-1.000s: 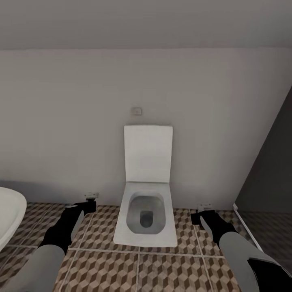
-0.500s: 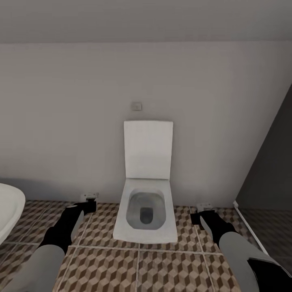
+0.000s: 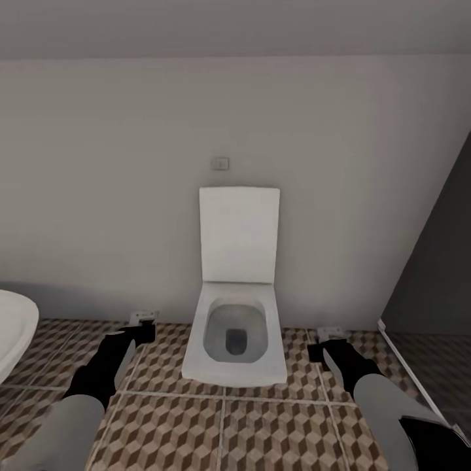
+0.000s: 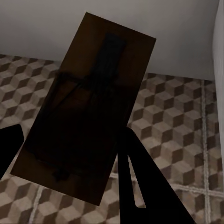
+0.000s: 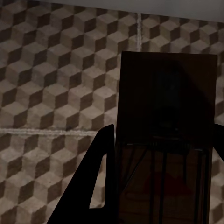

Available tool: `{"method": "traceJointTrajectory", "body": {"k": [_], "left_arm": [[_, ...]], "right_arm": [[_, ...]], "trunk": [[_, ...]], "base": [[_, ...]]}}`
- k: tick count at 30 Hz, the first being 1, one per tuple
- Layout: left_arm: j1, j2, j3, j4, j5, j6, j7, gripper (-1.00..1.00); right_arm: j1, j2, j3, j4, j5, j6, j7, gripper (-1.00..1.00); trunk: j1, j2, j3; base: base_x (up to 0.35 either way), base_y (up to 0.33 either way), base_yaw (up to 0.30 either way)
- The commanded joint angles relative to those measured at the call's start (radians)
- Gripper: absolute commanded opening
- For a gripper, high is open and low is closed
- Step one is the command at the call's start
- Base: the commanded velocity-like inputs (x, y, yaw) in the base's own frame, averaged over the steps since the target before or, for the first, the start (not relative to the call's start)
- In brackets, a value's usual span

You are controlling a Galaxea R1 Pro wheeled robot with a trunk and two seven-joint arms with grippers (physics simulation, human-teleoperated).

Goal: Take the four mousetraps from the cabinet in the bathroom and place them on the bathroom floor. Make sure all four end up on the same floor surface, and ensure that at least two of them are either under or directly next to the same bathroom sink.

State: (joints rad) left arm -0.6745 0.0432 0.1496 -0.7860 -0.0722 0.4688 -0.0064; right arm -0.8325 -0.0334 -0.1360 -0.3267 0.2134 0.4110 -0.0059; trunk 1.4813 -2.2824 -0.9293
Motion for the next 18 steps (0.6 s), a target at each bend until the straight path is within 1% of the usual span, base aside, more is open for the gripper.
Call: {"method": "traceJointTrajectory", "body": {"k": [1, 18], "left_arm": [[0.0, 0.0, 0.001, -0.001, -0.007, 0.005, -0.001, -1.0], [0.0, 0.0, 0.001, -0.002, -0.007, 0.005, -0.001, -1.0]], "right_arm": [[0.0, 0.001, -0.007, -0.002, 0.009, 0.005, 0.002, -1.0], [0.0, 0.0, -0.007, -0.002, 0.009, 0.005, 0.002, -1.0]], "trunk": [[0.004, -0.008, -0.004], [0.069, -0.127, -0.057]], "base": [[0.0, 0.0, 0.0], [0.0, 0.0, 0.0]]}}
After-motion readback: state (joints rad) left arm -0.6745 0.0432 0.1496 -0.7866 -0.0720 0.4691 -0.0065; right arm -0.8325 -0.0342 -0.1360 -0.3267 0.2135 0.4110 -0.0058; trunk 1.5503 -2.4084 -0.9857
